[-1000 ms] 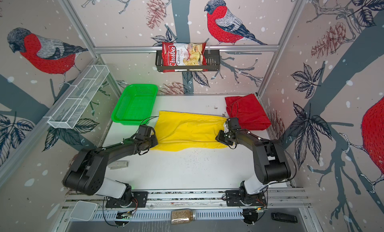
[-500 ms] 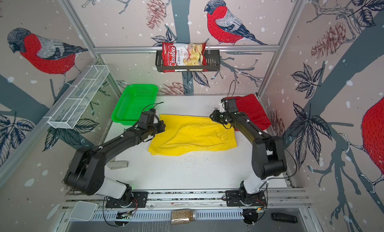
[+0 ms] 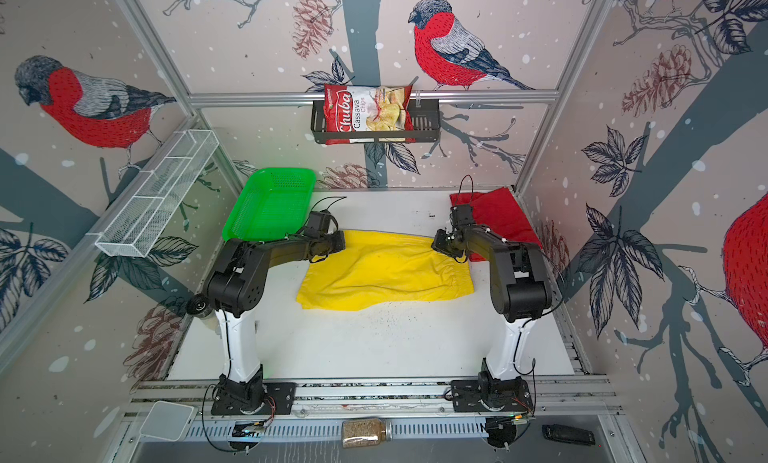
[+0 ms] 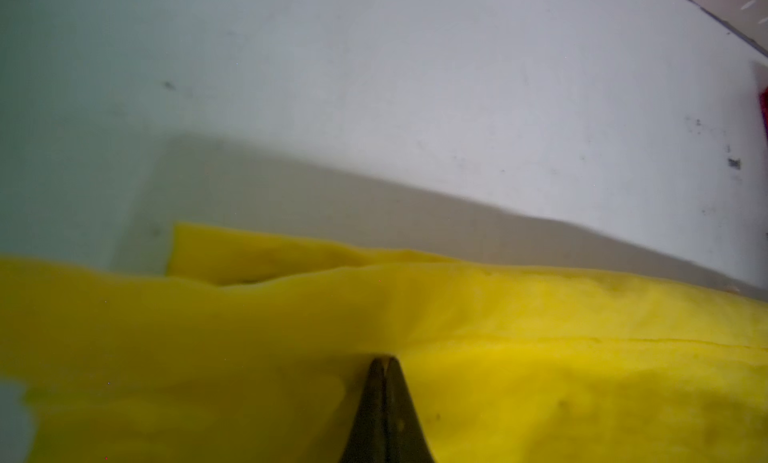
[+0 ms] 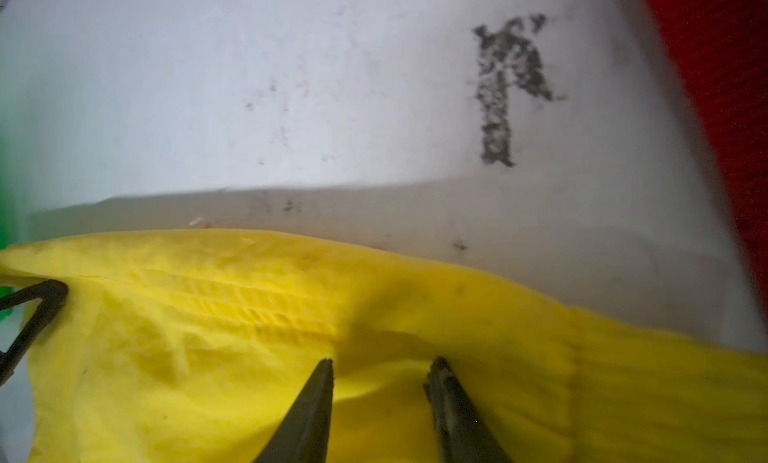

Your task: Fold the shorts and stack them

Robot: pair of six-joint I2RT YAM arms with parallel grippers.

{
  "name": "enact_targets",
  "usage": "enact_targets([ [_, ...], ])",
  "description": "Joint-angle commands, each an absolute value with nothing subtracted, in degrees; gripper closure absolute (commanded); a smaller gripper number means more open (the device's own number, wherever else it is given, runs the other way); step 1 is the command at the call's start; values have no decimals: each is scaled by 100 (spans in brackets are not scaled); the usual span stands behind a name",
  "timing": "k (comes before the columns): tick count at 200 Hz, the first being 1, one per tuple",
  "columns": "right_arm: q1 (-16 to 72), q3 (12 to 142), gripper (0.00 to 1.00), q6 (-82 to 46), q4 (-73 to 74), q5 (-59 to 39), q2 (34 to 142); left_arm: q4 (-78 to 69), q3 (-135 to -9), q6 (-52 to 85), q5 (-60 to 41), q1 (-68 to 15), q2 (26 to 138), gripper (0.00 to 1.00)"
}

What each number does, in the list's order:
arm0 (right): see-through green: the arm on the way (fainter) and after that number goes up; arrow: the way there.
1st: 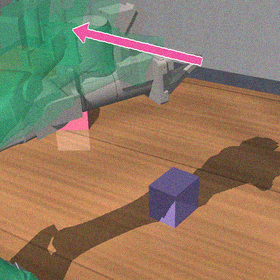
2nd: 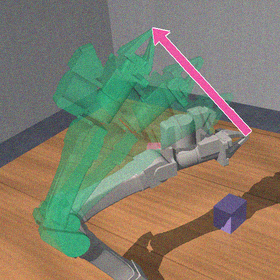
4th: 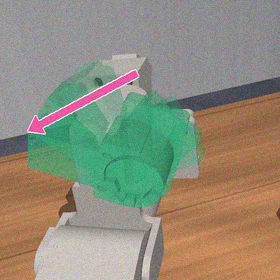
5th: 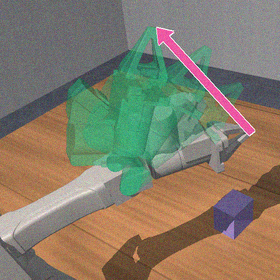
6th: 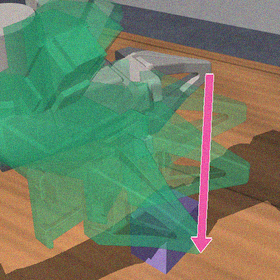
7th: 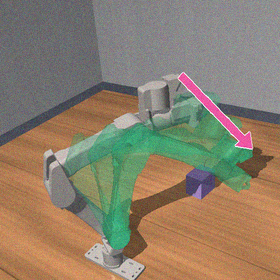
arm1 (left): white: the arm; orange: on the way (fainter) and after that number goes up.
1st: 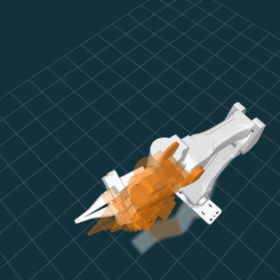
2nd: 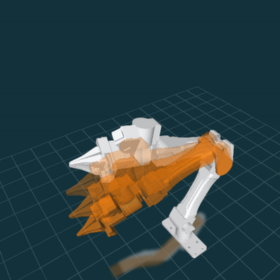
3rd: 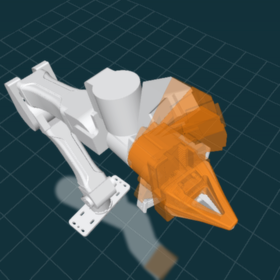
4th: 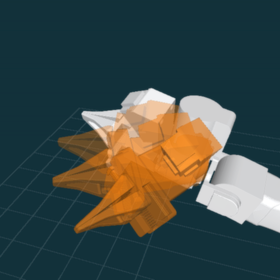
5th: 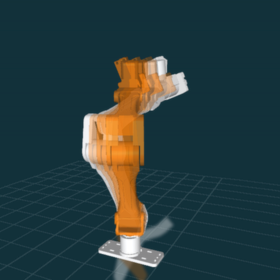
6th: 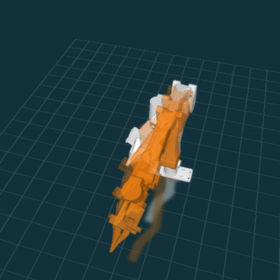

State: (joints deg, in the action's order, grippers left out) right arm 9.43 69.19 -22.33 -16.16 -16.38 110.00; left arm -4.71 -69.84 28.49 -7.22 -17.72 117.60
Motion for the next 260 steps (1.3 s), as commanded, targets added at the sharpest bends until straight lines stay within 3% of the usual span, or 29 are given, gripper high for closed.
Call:
enact_targets([
  [1, 823, 6760, 58, -2041, -1531, -1282, 11088, -505, -6747, 2901, -461, -1641, 11788, 97],
  [32, 801, 6750, 50, -2015, -1542, -1143, 10968, -466, -6551, 2780, -446, -1526, 11585, 97],
  [54, 1035, 6954, 42, -1934, -1657, -1070, 10359, -467, -6539, 2742, -617, -1528, 11121, 90],
  [83, 1276, 6915, 43, -2007, -1948, -994, 9469, -155, -6594, 2782, -867, -1679, 10328, 78],
  [105, 1409, 6234, 46, -2194, -1901, -1262, 8904, 98, -6289, 2885, -974, -1937, 9788, 76],
  [154, 1537, 4494, 50, -2813, -1162, -1673, 8325, -261, -4403, 3804, -1222, -2338, 9186, 85],
  [184, 1595, 4004, 51, -2944, -890, -1645, 8373, -83, -3655, 4408, -733, -2295, 8963, 92],
  [260, 2649, 3006, 52, -3929, -154, -1477, 8384, 598, -2435, 4998, -10, -1542, 8071, 93],
])
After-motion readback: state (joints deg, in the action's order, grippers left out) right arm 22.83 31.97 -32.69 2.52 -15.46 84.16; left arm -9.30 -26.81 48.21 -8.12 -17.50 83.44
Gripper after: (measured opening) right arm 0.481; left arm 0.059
